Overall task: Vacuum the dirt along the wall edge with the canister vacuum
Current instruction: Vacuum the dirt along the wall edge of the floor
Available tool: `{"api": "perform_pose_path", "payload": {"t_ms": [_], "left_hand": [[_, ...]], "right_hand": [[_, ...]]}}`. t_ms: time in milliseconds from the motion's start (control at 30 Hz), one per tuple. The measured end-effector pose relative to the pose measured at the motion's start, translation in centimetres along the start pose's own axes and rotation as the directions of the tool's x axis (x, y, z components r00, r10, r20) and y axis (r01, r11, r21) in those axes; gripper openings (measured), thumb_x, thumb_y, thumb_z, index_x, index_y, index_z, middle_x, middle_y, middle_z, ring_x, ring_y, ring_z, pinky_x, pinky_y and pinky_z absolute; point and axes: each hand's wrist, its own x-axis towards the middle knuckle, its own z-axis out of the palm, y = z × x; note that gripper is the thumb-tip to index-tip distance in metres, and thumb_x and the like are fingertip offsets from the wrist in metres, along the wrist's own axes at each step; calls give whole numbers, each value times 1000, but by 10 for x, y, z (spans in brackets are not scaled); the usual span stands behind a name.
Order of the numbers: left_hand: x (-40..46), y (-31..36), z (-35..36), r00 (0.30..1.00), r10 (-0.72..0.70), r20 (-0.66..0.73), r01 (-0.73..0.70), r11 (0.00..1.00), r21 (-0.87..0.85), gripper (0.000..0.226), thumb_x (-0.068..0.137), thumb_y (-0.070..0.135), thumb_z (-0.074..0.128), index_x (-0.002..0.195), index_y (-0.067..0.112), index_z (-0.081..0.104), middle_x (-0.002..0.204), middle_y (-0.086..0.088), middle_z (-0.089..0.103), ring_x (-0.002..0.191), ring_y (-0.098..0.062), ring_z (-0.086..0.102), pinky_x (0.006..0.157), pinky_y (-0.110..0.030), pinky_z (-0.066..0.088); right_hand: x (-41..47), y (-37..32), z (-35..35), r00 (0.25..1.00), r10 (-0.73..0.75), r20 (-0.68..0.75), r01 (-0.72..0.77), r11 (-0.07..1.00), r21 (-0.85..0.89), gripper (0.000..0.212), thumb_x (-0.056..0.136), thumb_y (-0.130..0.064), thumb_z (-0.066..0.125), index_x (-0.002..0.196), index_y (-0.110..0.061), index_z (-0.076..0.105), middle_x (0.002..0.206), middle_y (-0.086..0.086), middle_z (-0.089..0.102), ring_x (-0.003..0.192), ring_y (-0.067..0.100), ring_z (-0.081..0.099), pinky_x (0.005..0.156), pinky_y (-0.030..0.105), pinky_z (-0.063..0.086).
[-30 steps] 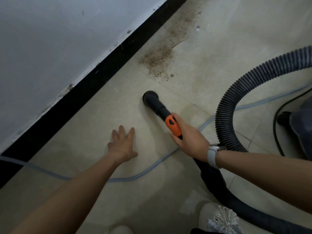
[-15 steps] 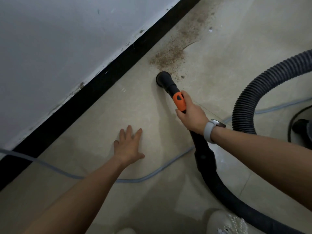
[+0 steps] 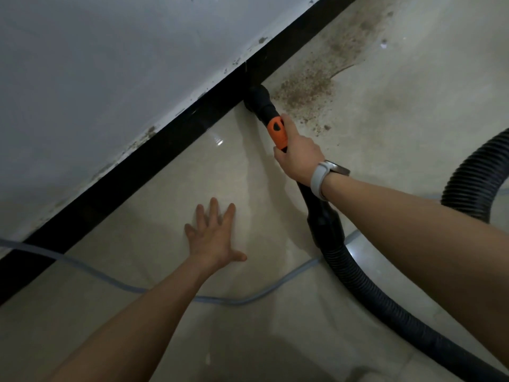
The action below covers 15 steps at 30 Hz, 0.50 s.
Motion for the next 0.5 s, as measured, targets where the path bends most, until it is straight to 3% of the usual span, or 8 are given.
{"api": "perform_pose_path", "payload": {"t_ms": [167,500], "left_hand": [[-3,6,-7,999,2,40,-2,1000,-11,117,72,54,73,150,30,-11,155,-7,-26,143,-37,-19,114,-57,10],[-6,17,-19,994,-13,107,11,1000,19,114,77,48,72,150,22,-12,155,-13,-23,143,-41,-13,113,-54,21]], "right_hand": [[-40,18,-5,998,61,-3,-61,998,-5,71,96,-23,46,151,-25,1,84,7,58,59,22,52,51,30,38],[-129,73,-11,984,172,-39,-173,985,-26,72,94,-25,47,150,-28,2,98,13,60,76,32,58,61,37,46]]}}
